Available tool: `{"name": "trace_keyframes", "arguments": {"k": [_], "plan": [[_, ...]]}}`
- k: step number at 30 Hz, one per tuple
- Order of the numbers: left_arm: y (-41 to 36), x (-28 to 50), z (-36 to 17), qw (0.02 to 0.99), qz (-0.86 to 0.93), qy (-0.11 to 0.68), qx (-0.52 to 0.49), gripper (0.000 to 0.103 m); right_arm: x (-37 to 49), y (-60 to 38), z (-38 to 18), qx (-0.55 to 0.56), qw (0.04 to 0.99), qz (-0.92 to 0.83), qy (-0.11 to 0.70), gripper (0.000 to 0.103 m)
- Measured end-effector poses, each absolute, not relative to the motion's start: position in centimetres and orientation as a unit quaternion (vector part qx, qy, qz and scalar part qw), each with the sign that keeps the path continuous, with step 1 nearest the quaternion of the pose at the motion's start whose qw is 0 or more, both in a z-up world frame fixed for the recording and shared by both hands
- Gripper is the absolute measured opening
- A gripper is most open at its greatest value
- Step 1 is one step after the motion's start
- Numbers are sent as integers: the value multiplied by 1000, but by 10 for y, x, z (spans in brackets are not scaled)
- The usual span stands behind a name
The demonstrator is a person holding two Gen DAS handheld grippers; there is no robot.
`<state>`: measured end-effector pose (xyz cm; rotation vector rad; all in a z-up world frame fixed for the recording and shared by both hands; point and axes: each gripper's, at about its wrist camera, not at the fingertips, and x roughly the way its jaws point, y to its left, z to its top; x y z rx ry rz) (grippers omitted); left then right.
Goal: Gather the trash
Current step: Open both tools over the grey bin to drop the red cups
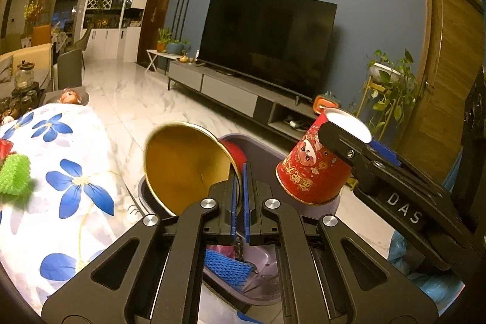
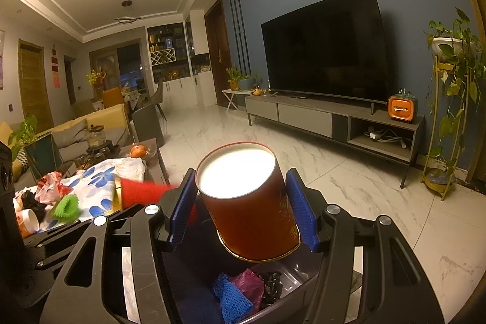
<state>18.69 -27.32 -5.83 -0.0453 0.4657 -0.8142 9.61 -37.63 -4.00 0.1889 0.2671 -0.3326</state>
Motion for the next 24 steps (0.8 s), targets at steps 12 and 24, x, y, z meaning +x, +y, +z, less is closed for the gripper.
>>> {"name": "trace_keyframes", "arguments": {"k": [12,24], "plan": [[-215,190,-55,920,-317,219,-74,72,104,-376,-48,100,971,-158,148,59],[-161,167,-47,951,-228,202,-62,87,111,-359,-52,103,972,-139,160,73]]}}
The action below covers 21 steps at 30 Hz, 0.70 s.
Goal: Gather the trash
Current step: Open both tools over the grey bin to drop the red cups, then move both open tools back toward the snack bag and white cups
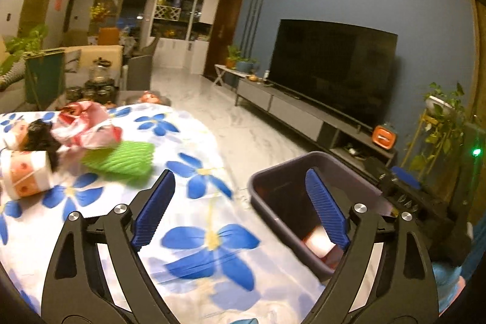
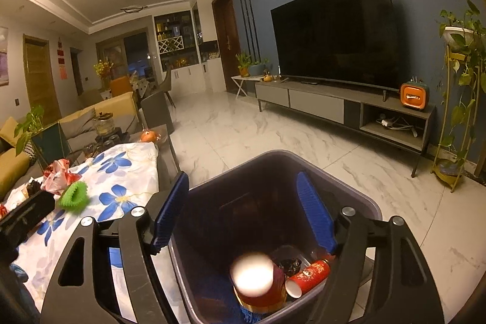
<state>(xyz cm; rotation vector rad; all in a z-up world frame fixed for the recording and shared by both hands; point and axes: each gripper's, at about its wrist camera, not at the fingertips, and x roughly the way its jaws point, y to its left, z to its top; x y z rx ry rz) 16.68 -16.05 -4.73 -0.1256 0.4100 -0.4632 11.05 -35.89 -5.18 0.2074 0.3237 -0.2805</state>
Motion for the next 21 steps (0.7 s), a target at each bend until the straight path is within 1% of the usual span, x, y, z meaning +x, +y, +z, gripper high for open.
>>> {"name": "trace_keyframes", "arguments": {"k": [13,21], "plan": [[-120,152,-43,960,-179,202,-70,89,79,-329,-31,88,978,-144,122,78],[-75,139,-43,969,-131,197,-69,89,76,-296,-29,93,981,-121,116,79]]}}
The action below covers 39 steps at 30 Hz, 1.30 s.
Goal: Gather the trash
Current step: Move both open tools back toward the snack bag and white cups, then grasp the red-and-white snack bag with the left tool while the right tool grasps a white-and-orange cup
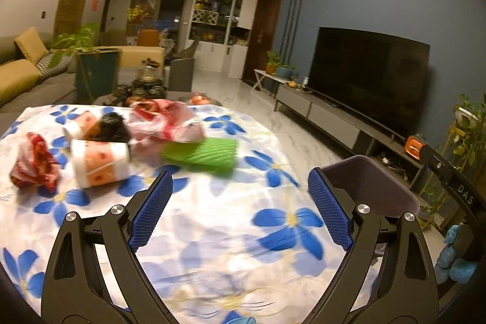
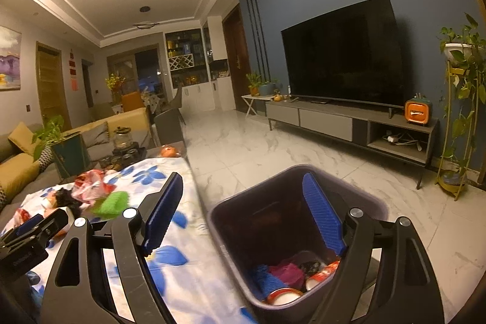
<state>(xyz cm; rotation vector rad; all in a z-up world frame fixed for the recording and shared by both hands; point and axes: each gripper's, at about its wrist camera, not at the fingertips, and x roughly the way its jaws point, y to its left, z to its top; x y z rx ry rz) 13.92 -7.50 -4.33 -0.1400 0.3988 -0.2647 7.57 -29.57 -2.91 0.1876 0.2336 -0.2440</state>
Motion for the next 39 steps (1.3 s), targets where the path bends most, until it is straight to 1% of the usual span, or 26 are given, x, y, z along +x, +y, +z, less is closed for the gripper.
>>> {"name": "trace_keyframes", "arguments": {"k": [5,15,23,29,34,35,36,39], "plan": [[-43,133,-45,973,-95,196,-71,89,83,-265,-31,89,984,-90,122,80],[48,127,-63,976,9,201,-78,89,101,-202,-40,78,987,-23,141,80],[113,134,-72,973,75,198,-92,89,115,-157,-46,59,987,15,149,80],[149,148,-73,967,104,201,-117,89,127,-134,-49,57,987,33,149,80],[157,172,-72,965,97,215,-119,89,140,-117,-50,60,985,52,154,80],[159,179,-74,963,99,222,-118,89,143,-113,-50,59,985,56,155,80],[160,185,-75,961,99,230,-118,86,144,-109,-50,59,984,60,155,80],[168,201,-82,953,97,256,-130,76,150,-94,-51,52,983,75,157,80]]}}
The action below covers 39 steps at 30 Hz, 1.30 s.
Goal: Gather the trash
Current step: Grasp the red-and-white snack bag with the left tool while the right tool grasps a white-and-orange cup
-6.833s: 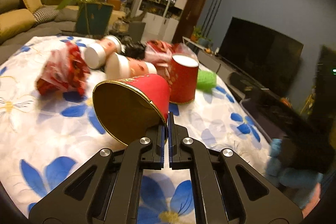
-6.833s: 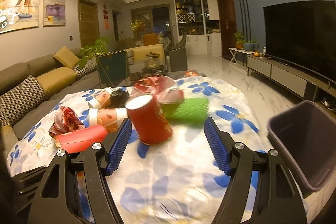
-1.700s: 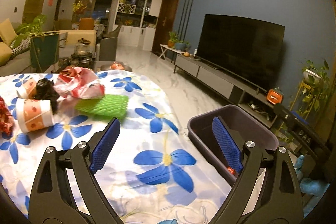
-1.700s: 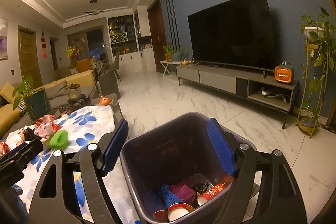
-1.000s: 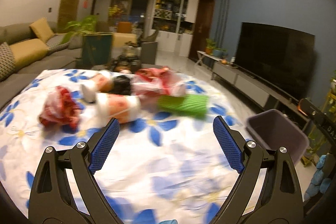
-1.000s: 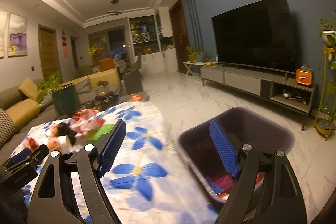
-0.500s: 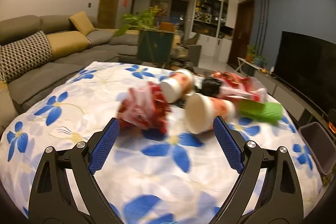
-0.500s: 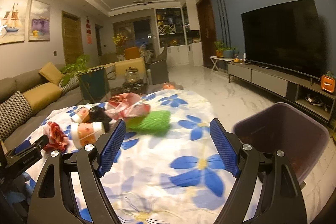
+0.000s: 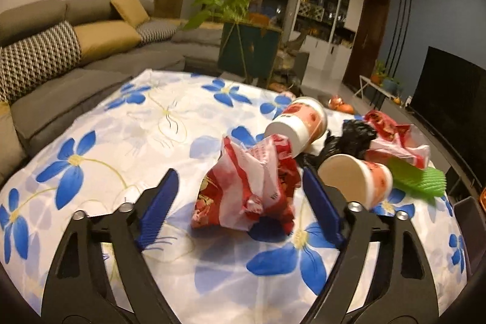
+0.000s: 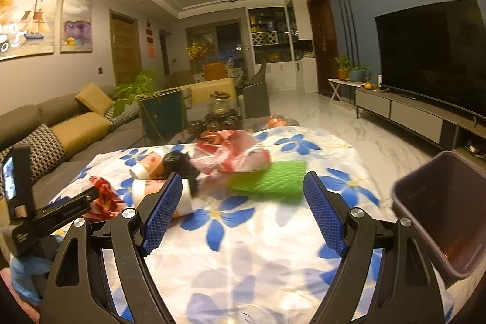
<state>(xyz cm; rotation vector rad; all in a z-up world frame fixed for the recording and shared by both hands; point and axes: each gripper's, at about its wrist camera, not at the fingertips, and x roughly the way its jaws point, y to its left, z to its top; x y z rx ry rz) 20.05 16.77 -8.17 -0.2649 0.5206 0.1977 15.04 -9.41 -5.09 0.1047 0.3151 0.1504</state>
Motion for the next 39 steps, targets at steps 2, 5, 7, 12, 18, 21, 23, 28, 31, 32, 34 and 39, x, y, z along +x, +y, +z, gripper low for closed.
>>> {"name": "trace_keyframes", "arguments": {"k": [2,5,7,12,18,21,23,28,31,32,34,39], "plan": [[173,208,-87,947,95,273,-143,64,155,-84,-53,47,982,86,161,80],[177,210,-92,943,88,280,-156,49,164,-65,-57,39,979,103,172,80],[178,207,-93,944,82,276,-163,41,168,-53,-59,35,977,115,179,80],[181,205,-95,944,76,271,-174,30,177,-20,-62,13,972,142,189,80],[183,199,-94,945,65,260,-186,20,187,14,-70,-16,967,156,201,76],[183,192,-92,948,59,248,-190,18,191,22,-74,-26,965,156,210,73],[185,188,-90,949,59,240,-193,17,195,26,-77,-30,964,153,217,70],[187,177,-86,952,66,225,-199,18,206,32,-79,-40,962,146,226,65],[187,172,-84,954,64,218,-196,18,211,38,-82,-50,961,138,233,59],[187,172,-84,954,62,219,-197,18,213,39,-84,-53,960,134,239,56],[188,172,-86,952,59,223,-200,18,218,41,-88,-54,958,132,249,49],[192,170,-89,948,54,230,-213,18,223,32,-91,-37,956,119,264,29]]}}
